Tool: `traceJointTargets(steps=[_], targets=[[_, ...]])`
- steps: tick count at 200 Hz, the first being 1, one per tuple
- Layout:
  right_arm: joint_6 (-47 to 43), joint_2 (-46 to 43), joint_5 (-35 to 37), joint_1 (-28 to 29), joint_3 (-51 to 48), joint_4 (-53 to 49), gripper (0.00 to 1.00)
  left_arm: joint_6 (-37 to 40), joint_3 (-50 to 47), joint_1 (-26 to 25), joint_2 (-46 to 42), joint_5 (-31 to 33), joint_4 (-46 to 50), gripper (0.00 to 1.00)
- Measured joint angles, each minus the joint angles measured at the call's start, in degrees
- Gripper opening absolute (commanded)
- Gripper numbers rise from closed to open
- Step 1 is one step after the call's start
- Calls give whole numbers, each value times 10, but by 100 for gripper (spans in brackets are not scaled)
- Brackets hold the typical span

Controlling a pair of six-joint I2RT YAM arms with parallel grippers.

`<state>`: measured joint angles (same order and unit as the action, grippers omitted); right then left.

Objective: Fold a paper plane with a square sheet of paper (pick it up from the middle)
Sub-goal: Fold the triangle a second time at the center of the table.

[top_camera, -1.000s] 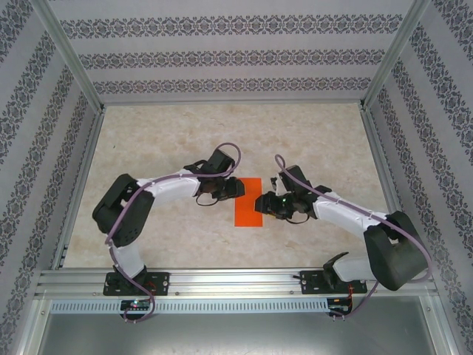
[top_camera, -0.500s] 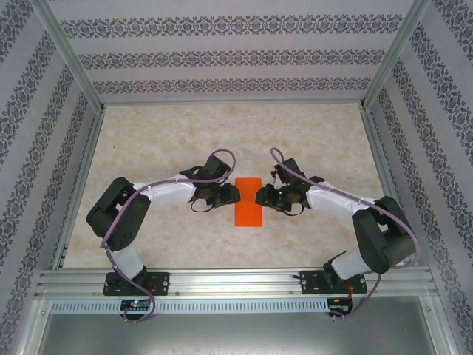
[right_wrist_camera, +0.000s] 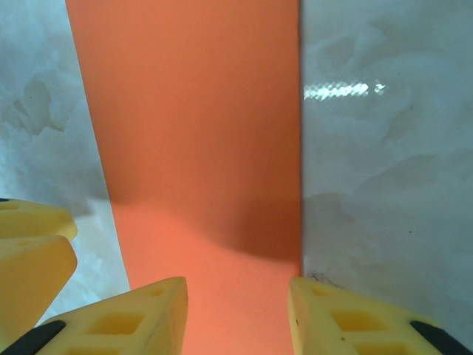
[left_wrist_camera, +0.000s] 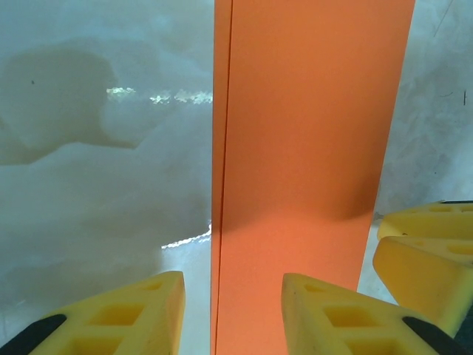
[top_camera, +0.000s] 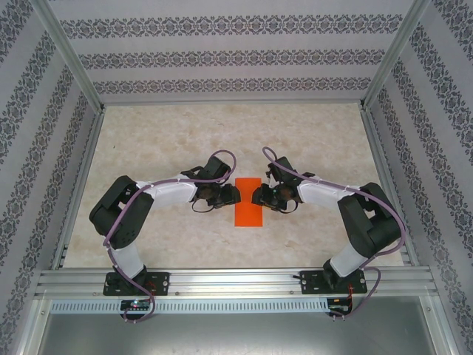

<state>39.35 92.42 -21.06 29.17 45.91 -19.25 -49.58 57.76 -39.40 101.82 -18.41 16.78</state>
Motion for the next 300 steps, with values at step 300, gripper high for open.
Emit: traceJointTargets(steps=[300], targets=[[12, 19, -20, -5, -24, 66, 34, -2, 0, 0, 26, -17, -22, 38]])
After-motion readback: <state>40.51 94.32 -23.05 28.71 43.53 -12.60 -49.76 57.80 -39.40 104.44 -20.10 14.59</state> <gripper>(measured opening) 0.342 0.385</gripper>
